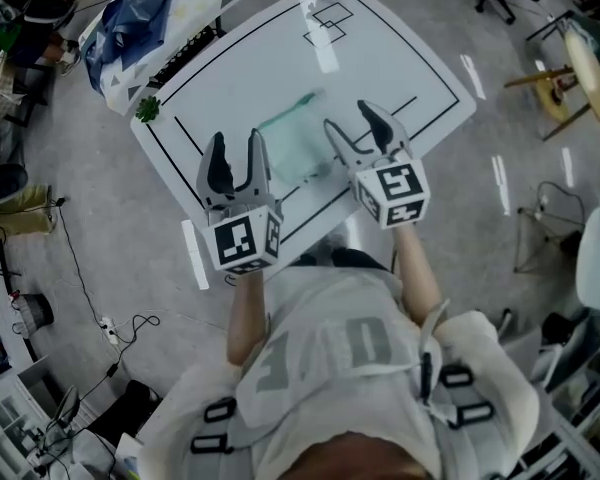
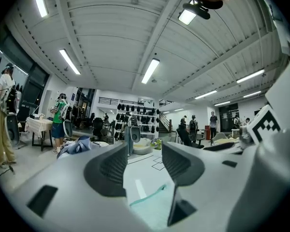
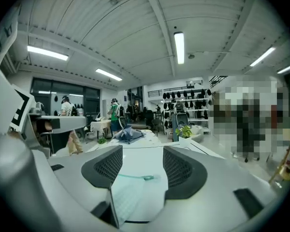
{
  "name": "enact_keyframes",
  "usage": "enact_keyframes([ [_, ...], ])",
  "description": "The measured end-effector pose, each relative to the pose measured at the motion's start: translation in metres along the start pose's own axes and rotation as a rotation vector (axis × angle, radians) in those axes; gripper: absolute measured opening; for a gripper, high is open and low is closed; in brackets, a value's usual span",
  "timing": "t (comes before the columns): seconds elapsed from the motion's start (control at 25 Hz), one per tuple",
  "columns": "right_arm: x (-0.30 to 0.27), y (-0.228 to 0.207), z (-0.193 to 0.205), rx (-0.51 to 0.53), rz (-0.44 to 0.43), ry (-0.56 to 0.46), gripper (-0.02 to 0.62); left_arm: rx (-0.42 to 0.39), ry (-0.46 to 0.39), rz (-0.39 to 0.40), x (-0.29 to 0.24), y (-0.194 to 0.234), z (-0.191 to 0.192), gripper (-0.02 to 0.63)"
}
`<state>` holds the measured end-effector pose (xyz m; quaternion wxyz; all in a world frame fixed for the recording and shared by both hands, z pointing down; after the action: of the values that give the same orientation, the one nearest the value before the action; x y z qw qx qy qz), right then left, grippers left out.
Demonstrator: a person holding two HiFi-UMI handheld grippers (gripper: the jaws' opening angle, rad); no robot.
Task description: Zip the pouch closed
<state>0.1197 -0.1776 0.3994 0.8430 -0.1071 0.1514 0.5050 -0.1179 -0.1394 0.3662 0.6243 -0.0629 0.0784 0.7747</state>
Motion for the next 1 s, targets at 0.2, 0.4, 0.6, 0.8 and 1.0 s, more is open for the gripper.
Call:
enact_keyframes([
  [0.2,-0.046,-0.024,0.007,0.127,-0.029,0.142,0.250,0.023,0.006,0.006,0.000,-0.003,0.002,0.204],
  [0.4,-0.104,-0.040,0.027,0.235,-0.060,0.313,0.251,0.019,0.024,-0.017,-0.004,0.001,0.004,0.204],
  [0.6,-0.149,-0.048,0.049,0.346,-0.110,0.463,0.250,0.035,0.044,-0.053,-0.006,0.013,0.006,0.204],
  [0.8,-0.177,-0.052,0.062,0.395,-0.170,0.562,0.250,0.057,0.048,-0.063,-0.010,0.023,0.009,0.204],
  [1.0,-0.192,-0.057,0.067,0.390,-0.231,0.599,0.249,0.049,0.056,-0.081,-0.013,0.028,0.009,0.204],
])
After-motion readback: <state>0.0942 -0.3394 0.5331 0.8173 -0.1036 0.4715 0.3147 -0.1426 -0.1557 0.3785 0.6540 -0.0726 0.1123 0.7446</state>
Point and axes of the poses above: the fingertips, and each gripper's own axes: x backward along the fingers, y to its left, z out of its underside, the point moved 10 cm from there along x, backward along the fingers, and after that the axes turned 7 degrees about y, right-handed, at the moved point
